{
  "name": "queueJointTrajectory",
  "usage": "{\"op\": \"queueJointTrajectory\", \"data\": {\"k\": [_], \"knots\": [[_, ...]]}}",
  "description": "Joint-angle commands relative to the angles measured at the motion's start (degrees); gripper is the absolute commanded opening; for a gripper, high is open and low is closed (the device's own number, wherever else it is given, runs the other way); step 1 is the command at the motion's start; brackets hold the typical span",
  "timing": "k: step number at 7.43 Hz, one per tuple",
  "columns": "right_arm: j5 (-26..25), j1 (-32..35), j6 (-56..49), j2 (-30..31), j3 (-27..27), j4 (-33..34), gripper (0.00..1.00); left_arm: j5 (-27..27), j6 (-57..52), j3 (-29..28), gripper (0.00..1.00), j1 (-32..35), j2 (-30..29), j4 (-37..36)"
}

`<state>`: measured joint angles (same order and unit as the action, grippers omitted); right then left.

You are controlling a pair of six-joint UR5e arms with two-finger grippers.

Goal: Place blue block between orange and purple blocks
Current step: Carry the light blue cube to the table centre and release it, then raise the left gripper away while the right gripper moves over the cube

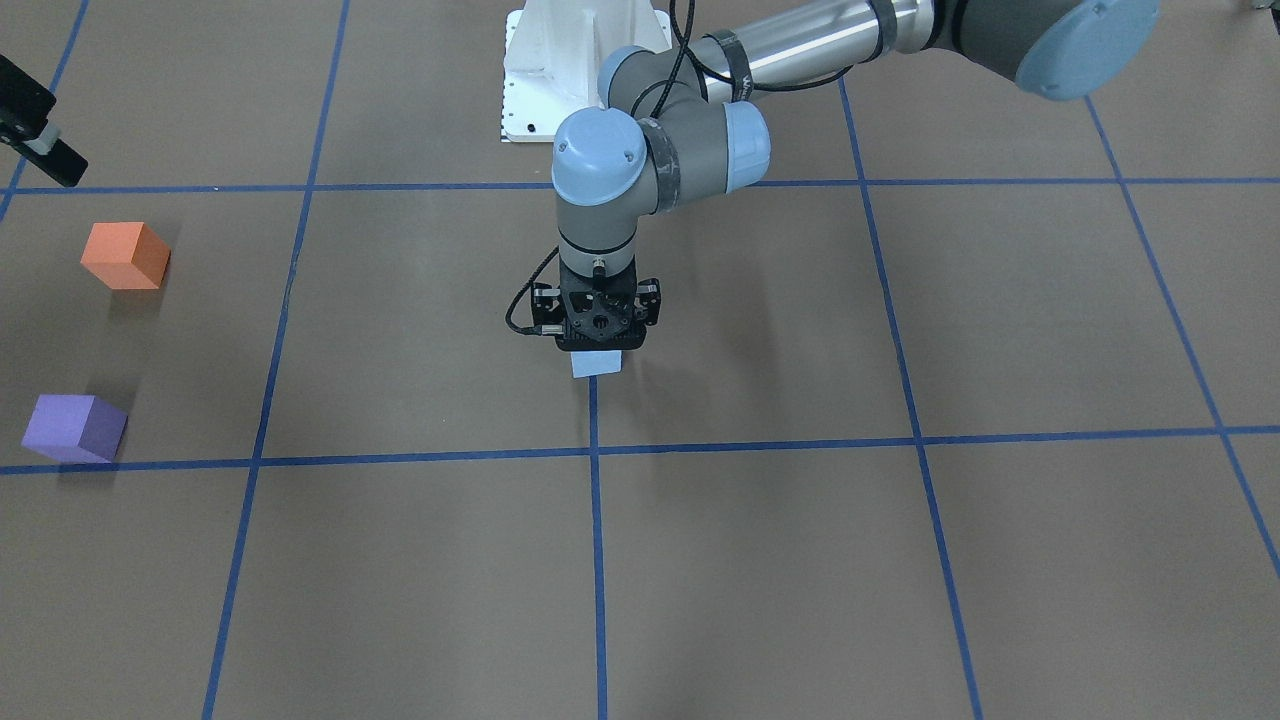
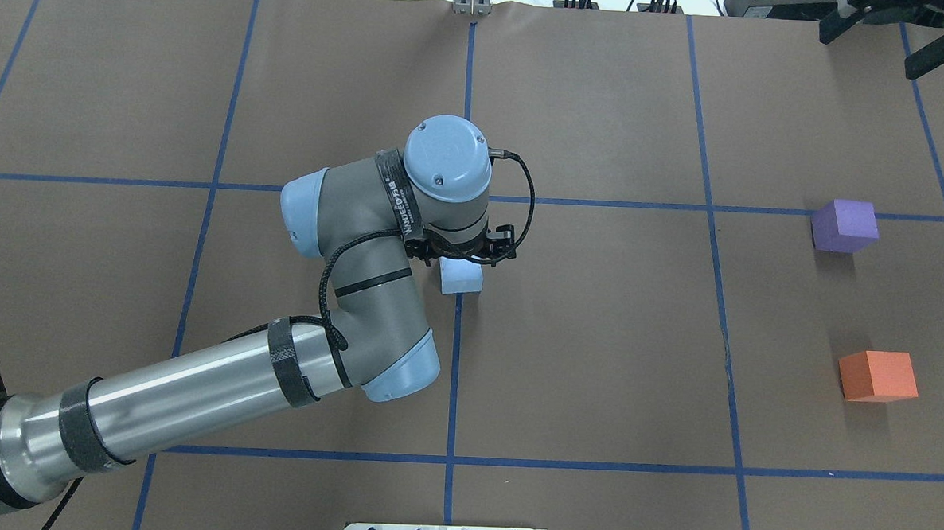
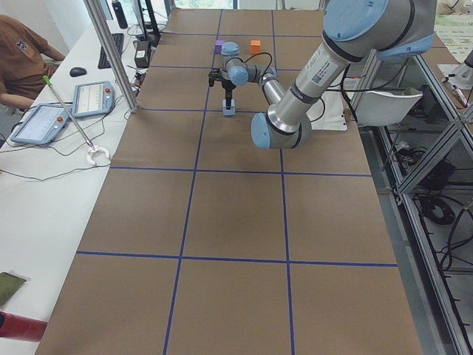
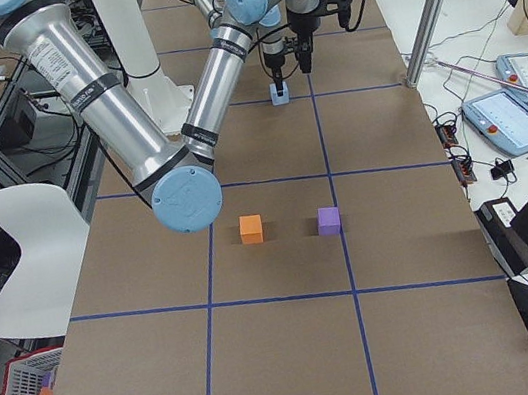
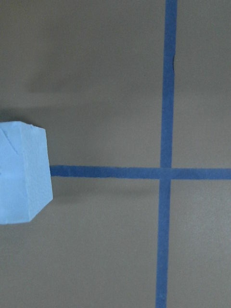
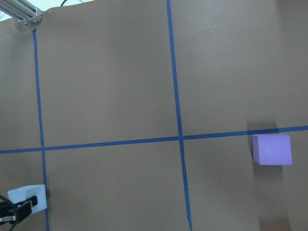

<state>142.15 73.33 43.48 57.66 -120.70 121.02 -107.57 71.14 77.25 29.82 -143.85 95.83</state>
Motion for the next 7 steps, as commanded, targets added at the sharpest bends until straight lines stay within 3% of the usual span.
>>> {"op": "queueJointTrajectory", "data": {"k": [1, 2, 3, 5, 7], "knots": [[-1.07, -3.35, 4.57, -3.58, 0.29, 0.0, 1.0, -5.84, -0.12, 4.2, 1.0, 4.07, 0.06, -1.08], [-4.83, -6.85, 7.47, -5.86, 0.29, 0.0, 1.0, -13.64, -0.82, 5.61, 1.0, 10.45, 0.49, -4.05], [-6.95, -11.15, 11.5, -9.11, 1.33, 0.0, 1.0, -17.72, -4.22, 6.32, 1.0, 15.22, 1.45, -5.21], [-15.62, -22.03, 17.76, -17.54, 7.29, -0.17, 1.0, -18.2, -12.64, 7.29, 1.0, 20.68, 7.93, -5.57], [-24.43, -31.19, 21.54, -21.7, 14.15, -3.4, 1.0, -18.46, -25.72, 12.8, 1.0, 26.92, 17.24, -7.22]]}}
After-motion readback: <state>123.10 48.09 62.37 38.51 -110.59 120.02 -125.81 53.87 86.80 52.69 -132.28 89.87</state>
